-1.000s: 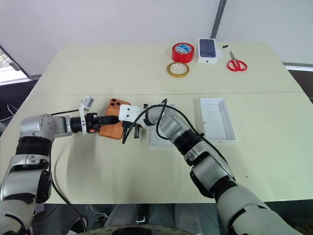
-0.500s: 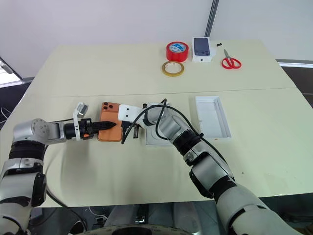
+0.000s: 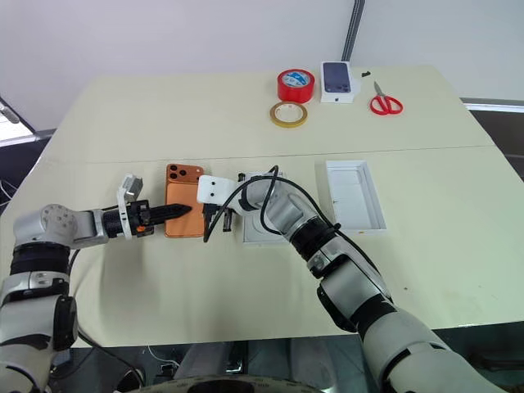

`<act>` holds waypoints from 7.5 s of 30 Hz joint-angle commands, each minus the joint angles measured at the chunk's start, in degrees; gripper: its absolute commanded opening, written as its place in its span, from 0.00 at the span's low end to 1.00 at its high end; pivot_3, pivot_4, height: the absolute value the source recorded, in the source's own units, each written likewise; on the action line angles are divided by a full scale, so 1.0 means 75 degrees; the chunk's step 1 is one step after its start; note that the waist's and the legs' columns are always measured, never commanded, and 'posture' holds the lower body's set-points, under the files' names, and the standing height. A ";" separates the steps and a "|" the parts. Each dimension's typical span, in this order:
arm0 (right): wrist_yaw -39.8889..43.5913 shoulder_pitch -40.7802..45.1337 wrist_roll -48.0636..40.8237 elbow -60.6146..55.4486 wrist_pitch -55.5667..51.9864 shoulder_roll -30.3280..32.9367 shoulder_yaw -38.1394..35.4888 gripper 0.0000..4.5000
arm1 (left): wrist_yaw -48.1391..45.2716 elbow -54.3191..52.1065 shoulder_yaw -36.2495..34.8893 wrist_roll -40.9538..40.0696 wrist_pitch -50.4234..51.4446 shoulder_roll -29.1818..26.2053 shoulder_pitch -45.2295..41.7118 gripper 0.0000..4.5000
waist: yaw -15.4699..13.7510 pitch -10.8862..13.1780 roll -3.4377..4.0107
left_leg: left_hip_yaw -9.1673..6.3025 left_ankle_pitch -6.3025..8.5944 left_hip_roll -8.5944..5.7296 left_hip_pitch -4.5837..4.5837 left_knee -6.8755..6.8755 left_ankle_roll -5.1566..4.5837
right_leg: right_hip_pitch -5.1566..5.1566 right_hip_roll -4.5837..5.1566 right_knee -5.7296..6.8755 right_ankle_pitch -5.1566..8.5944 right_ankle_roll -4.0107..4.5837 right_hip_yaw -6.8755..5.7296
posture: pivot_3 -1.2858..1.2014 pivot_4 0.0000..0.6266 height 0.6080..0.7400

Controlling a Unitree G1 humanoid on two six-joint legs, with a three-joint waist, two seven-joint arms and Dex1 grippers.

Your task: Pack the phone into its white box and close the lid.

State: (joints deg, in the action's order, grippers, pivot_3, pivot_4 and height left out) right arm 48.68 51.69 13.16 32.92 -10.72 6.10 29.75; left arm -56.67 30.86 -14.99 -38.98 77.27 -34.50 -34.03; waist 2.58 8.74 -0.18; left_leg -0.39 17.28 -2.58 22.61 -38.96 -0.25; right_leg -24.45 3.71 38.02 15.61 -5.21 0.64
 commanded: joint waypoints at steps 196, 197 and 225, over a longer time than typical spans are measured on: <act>-0.0443 -0.6265 -0.3002 -0.5946 -0.2077 0.5720 -0.6082 1.00 | -0.1256 -0.3500 0.2397 0.2405 -0.7931 0.1106 0.0974 0.96 | -0.0426 0.0016 -0.0030 | 0.0000 0.0017 0.0021 0.0087 -0.0075 -0.0039 | 0.0001 -0.0017 -0.0074 -0.0001 -0.0003 -0.0001 | 0.52 0.24 1.00; -0.0646 -0.6169 -0.3076 -0.6042 -0.2555 0.5637 -0.6072 1.00 | -0.1419 -0.3586 0.2301 0.2325 -0.8249 0.1039 0.1073 0.99 | -0.0429 0.0016 -0.0030 | 0.0000 0.0020 0.0021 0.0087 -0.0075 -0.0045 | 0.0001 -0.0016 -0.0073 -0.0001 -0.0003 0.0000 | 0.52 0.24 1.00; -0.0520 -0.3370 -0.4313 -0.5598 -0.8931 0.6771 -0.3825 1.00 | -0.1546 -0.4286 0.2384 0.2078 -1.0091 0.1306 0.2186 0.99 | -0.0414 0.0013 -0.0022 | 0.0003 0.0040 0.0025 0.0088 -0.0064 -0.0080 | -0.0005 -0.0012 -0.0079 -0.0001 -0.0002 0.0000 | 0.52 0.24 1.00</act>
State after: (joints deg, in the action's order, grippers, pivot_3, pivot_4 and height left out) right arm 44.96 25.82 -18.67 -8.21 -76.97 55.59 0.71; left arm -69.21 0.92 3.02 -23.10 1.88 -24.66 -17.99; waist -0.52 8.84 -0.34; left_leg -0.37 17.58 -2.38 23.27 -39.44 -0.85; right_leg -24.49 3.62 37.43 15.60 -5.23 0.65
